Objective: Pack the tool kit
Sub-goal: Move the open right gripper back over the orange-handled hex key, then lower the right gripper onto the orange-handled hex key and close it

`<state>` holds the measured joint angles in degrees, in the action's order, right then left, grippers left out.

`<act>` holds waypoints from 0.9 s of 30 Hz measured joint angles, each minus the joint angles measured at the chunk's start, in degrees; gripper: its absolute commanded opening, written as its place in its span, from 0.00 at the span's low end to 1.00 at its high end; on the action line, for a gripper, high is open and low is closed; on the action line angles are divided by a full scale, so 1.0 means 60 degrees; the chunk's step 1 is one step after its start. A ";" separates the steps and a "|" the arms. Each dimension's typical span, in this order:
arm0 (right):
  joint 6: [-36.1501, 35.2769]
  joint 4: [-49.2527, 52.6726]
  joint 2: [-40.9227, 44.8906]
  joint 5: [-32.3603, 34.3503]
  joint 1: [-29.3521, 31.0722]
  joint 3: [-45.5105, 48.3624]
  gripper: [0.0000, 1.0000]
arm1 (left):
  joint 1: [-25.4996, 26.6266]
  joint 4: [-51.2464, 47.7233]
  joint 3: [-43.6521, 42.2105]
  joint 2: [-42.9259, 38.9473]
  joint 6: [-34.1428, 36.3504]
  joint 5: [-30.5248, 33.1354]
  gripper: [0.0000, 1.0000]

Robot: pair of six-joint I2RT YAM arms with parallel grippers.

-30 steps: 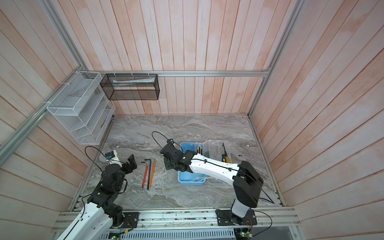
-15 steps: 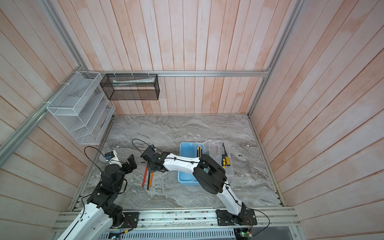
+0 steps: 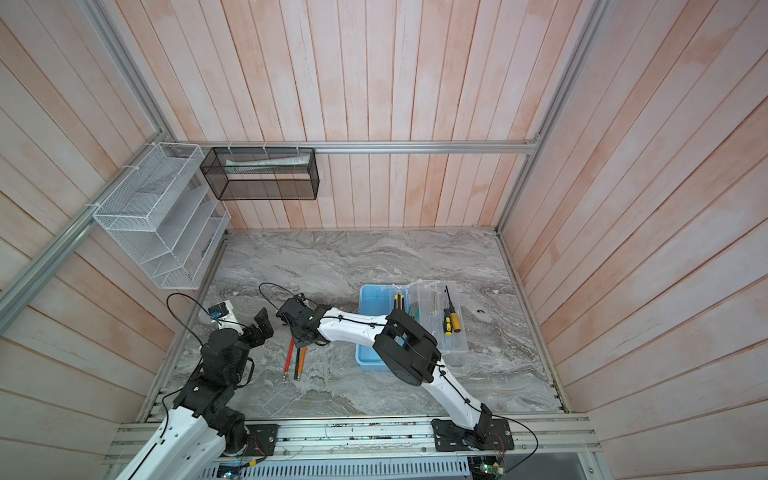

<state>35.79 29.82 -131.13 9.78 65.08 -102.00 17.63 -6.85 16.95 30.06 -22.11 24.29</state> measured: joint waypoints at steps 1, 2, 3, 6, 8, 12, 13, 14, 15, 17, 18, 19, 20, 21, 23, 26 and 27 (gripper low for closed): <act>0.0004 0.0033 -0.0044 0.0029 0.0011 -0.0022 0.43 | 0.0000 0.0000 0.0000 -0.0007 0.0004 0.0000 1.00; 0.0000 0.0040 -0.0051 0.0018 0.0025 -0.0058 0.43 | 0.0000 0.0000 0.0000 -0.0015 0.0000 0.0000 1.00; -0.0004 0.0091 -0.0066 0.0033 0.0033 -0.0117 0.42 | 0.0000 0.0000 0.0000 -0.0025 0.0000 0.0000 1.00; -0.0018 0.0229 -0.0182 0.0036 0.0066 -0.0357 0.39 | 0.0000 -0.0004 0.0000 -0.0033 0.0000 0.0000 1.00; -0.0051 0.0335 -0.0208 0.0040 0.0080 -0.0393 0.37 | 0.0000 0.0000 0.0000 -0.0040 0.0000 0.0000 1.00; -0.0189 0.0535 -0.0208 0.0189 0.0095 -0.0393 0.31 | 0.0000 0.0000 0.0000 -0.0051 0.0000 0.0000 1.00; -0.0233 0.0586 -0.0208 0.0277 0.0098 -0.0393 0.30 | 0.0000 0.0000 0.0000 -0.0051 0.0000 0.0000 1.00; -0.0262 0.0659 -0.0208 0.0375 0.0106 -0.0393 0.29 | 0.0000 -0.0004 0.0000 -0.0051 0.0000 0.0000 1.00; -0.0291 0.0729 -0.0208 0.0481 0.0106 -0.0393 0.28 | 0.0000 0.0000 0.0000 -0.0051 0.0000 0.0000 1.00; -0.0386 0.0856 -0.0208 0.0699 0.0106 -0.0393 0.24 | 0.0000 0.0000 0.0000 -0.0051 0.0000 0.0000 1.00; -0.0459 0.0900 -0.0208 0.0787 0.0106 -0.0393 0.24 | 0.0000 0.0000 0.0000 -0.0051 0.0000 0.0000 1.00; -0.0506 0.0965 -0.0208 0.0871 0.0102 -0.0393 0.21 | 0.0000 0.0000 0.0000 -0.0051 0.0000 0.0000 1.00; -0.0550 0.1002 -0.0208 0.0947 0.0102 -0.0393 0.19 | 0.0000 0.0000 0.0000 -0.0051 0.0000 0.0000 1.00; -0.0623 0.1020 -0.0208 0.0991 0.0102 -0.0393 0.19 | 0.0000 0.0000 0.0000 -0.0051 0.0000 0.0000 1.00; -0.0736 0.1031 -0.0215 0.1075 0.0102 -0.0397 0.17 | 0.0000 0.0000 0.0000 -0.0051 0.0000 0.0000 1.00; -0.0885 0.1031 -0.0321 0.1126 0.0091 -0.0554 0.14 | 0.0000 0.0000 0.0000 -0.0051 0.0000 0.0000 1.00; -0.0936 0.1027 -0.0375 0.1133 0.0084 -0.0648 0.13 | 0.0000 0.0000 0.0000 -0.0051 0.0000 0.0000 1.00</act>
<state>30.17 35.99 -133.38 16.58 65.58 -105.89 17.63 -6.85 16.95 29.76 -22.11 24.29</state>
